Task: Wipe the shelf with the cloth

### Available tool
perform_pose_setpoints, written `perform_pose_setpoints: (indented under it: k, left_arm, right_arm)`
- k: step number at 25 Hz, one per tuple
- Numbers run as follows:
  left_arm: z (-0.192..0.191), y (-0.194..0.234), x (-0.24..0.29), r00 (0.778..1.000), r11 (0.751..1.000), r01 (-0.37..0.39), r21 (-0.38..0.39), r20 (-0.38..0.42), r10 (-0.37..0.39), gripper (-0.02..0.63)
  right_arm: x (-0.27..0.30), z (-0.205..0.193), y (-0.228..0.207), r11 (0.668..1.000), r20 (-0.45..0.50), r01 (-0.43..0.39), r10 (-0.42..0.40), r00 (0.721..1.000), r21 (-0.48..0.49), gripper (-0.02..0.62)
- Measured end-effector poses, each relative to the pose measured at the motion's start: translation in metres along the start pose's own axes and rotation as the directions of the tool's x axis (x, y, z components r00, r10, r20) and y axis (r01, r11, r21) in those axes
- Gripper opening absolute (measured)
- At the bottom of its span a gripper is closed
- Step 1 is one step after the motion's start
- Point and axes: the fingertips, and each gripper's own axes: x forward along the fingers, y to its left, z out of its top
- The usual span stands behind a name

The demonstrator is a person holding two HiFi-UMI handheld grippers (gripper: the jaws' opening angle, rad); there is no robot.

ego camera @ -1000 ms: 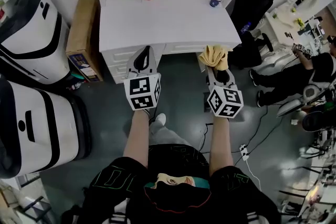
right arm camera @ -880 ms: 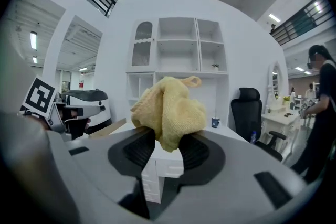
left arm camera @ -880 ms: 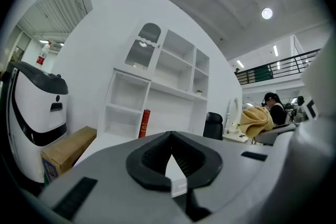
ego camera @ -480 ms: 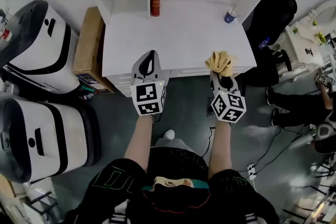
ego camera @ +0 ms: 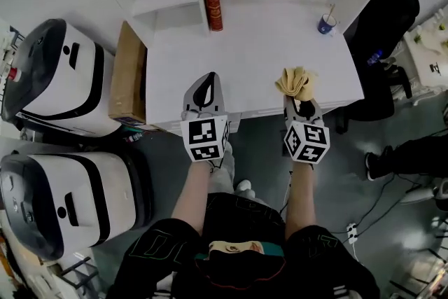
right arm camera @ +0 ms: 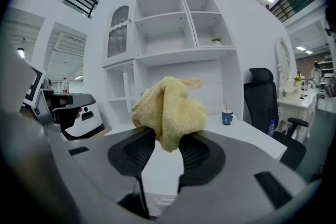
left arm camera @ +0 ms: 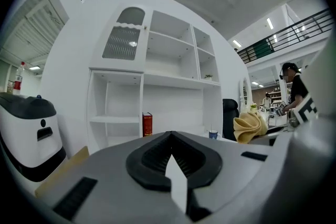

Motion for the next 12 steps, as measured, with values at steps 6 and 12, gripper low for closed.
perform_pose_setpoints:
  k: [6,12]
  left_arm:
    - [0.013,-0.002,0.086,0.997,0.997,0.069,-0.042,0.031,-0.067,-0.002]
    - [0.020,-0.009,0.160,0.991,0.989,0.134,-0.057,0.027,-0.133,-0.002]
  right_arm:
    - [0.055,0.040,-0.053,0.996,0.027,0.080,-0.080,0.996,-0.029,0.141]
    - [0.110,0.068,-0.080,0.994,0.033,0.107,-0.106,0.994,-0.029,0.141]
